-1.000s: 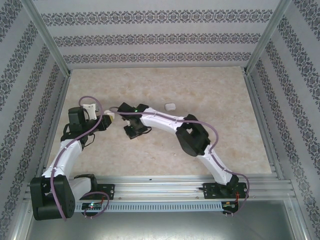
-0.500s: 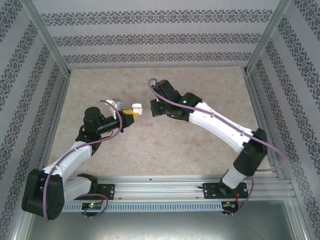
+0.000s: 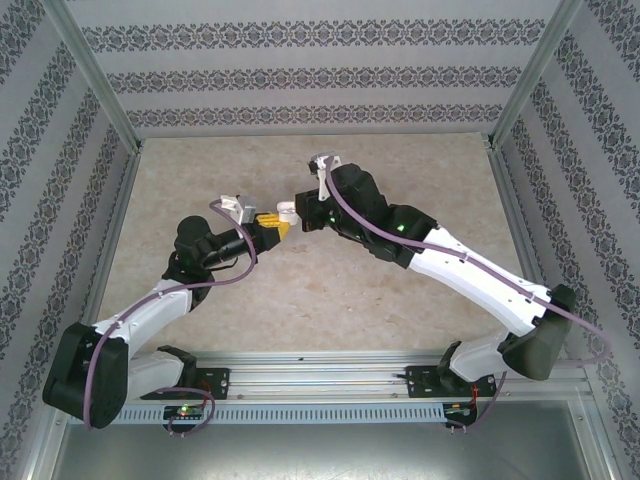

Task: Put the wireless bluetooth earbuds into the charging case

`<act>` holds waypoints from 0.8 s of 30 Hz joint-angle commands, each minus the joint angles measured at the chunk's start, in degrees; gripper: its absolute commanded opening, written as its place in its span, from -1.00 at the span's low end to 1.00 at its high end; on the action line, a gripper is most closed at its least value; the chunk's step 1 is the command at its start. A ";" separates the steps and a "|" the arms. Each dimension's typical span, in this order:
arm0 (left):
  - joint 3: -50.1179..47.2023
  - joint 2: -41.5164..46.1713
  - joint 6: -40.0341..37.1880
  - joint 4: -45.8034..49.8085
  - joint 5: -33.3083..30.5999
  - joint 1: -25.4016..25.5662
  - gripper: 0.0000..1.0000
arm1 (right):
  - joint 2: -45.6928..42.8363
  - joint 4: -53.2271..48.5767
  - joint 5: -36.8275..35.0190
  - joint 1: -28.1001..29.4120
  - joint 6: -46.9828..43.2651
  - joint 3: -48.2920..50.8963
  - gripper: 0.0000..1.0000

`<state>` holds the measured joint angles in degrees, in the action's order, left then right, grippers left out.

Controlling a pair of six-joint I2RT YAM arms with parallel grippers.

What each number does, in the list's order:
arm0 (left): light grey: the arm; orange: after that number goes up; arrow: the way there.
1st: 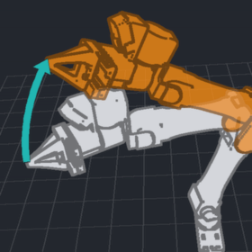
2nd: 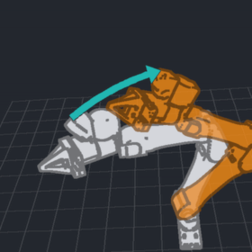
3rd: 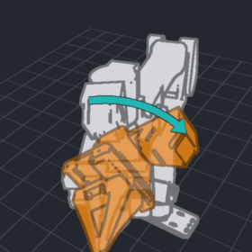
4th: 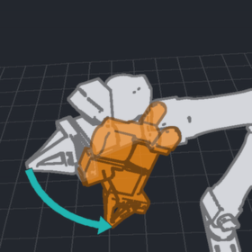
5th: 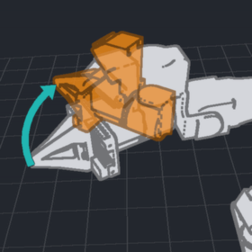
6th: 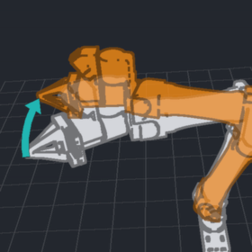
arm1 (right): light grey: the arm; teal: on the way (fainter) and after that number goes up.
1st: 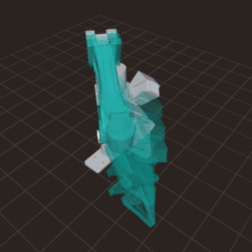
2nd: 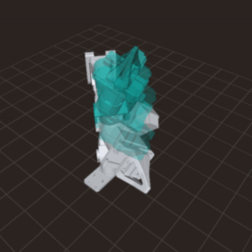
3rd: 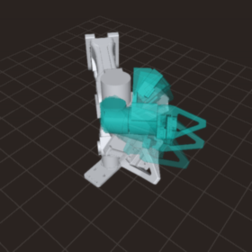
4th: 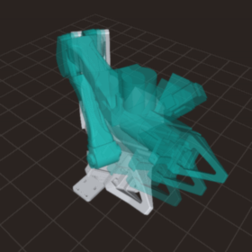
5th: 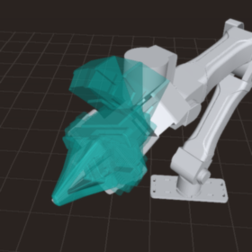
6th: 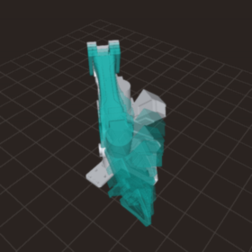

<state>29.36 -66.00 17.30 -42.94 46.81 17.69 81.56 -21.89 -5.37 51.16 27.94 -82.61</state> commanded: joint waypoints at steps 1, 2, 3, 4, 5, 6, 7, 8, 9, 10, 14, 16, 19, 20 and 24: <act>-0.48 2.13 1.07 -4.82 -0.39 0.89 -0.96 | 1.09 6.49 3.81 0.34 1.94 0.96 -0.85; -0.69 2.34 1.08 -4.86 -0.50 0.89 -0.96 | 1.31 7.29 3.96 0.32 2.24 0.96 -0.85; -0.78 2.57 1.14 -4.85 -0.59 1.01 -0.96 | 1.54 7.84 4.11 0.30 2.45 0.88 -0.85; -0.88 2.83 1.24 -4.87 -0.59 0.94 -0.96 | 1.82 8.21 4.40 0.33 2.68 0.64 -0.85; -0.96 3.04 1.33 -4.86 -0.63 0.96 -0.96 | 2.13 8.45 4.57 0.33 2.82 0.44 -0.85; -0.98 3.20 1.42 -4.86 -0.85 0.97 -0.96 | 2.33 8.57 4.79 0.34 3.04 0.28 -0.85; -1.06 3.24 1.51 -4.85 -1.02 0.99 -0.96 | 2.46 8.88 4.97 0.33 3.44 0.34 -0.85; -1.06 3.42 1.51 -4.82 -1.21 0.97 -0.97 | 2.60 9.29 5.10 0.37 3.75 0.58 -0.85; -1.18 3.56 1.59 -5.00 -1.29 0.98 -0.97 | 2.61 9.59 5.15 0.35 4.09 0.85 -0.86; -1.17 3.55 1.68 -5.29 -1.43 1.00 -0.97 | 2.71 9.94 5.19 0.35 4.51 1.26 -0.85; -1.25 3.55 2.47 -6.19 -1.99 1.00 -0.97 | 2.68 12.03 5.28 0.35 5.69 3.07 -0.85; -1.33 3.61 2.93 -6.97 -2.07 1.01 -0.97 | 2.79 13.32 5.29 0.43 6.09 4.04 -0.86; -1.60 3.68 3.49 -7.66 -2.06 0.99 -0.97 | 2.99 15.09 4.95 0.48 6.33 5.33 -0.86; -1.59 3.87 3.50 -7.58 -1.99 1.03 -0.96 | 3.06 15.46 4.84 0.52 6.37 5.57 -0.87; -2.11 4.40 3.48 -7.51 -1.97 1.00 -0.97 | 3.07 16.64 4.58 0.57 6.51 6.44 -0.88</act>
<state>27.79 -63.44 19.97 -45.58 44.34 18.02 83.90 -8.01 -0.56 51.27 33.36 -77.43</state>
